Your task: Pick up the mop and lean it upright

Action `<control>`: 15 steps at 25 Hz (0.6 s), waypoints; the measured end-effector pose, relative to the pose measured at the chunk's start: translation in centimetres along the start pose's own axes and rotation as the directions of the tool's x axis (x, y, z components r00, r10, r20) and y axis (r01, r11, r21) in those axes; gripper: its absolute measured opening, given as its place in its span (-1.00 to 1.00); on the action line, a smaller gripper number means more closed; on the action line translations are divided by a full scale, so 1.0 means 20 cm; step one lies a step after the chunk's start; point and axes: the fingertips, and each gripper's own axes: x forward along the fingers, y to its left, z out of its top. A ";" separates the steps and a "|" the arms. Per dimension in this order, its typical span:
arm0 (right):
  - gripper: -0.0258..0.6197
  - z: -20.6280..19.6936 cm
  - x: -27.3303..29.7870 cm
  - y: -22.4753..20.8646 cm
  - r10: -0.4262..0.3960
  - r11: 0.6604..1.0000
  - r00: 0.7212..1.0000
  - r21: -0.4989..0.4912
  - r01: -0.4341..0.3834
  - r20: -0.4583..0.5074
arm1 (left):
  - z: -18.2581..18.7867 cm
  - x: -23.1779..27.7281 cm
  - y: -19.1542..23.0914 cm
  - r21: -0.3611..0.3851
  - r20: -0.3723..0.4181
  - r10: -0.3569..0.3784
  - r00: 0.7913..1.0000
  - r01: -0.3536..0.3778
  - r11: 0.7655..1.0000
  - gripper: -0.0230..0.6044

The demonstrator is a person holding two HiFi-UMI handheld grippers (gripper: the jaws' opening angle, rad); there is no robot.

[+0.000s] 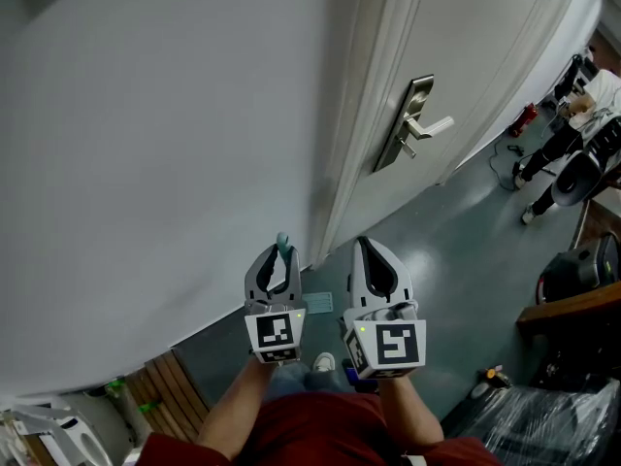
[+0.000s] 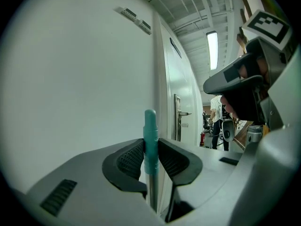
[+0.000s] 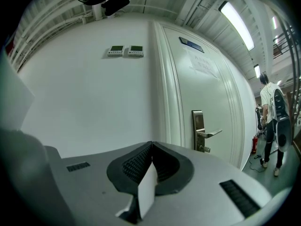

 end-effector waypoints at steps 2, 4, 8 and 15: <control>-0.87 0.00 0.00 0.01 0.002 1.000 1.000 -0.002 -0.002 0.003 | 0.02 -0.01 0.00 -0.002 -0.009 -0.001 1.000 0.001 1.000 -0.58; -0.87 0.01 0.00 0.01 0.003 1.000 1.000 0.000 -0.003 0.007 | 0.01 -0.02 0.00 0.006 -0.014 -0.001 1.000 0.002 1.000 -0.58; -0.87 0.02 -0.01 0.01 0.003 1.000 1.000 0.001 -0.003 0.013 | 0.02 -0.04 -0.02 0.024 -0.011 -0.004 1.000 0.004 1.000 -0.58; -0.87 0.03 -0.03 0.00 0.000 1.000 1.000 0.005 0.000 0.020 | 0.12 -0.07 -0.05 0.017 0.038 -0.022 0.999 0.021 1.000 -0.58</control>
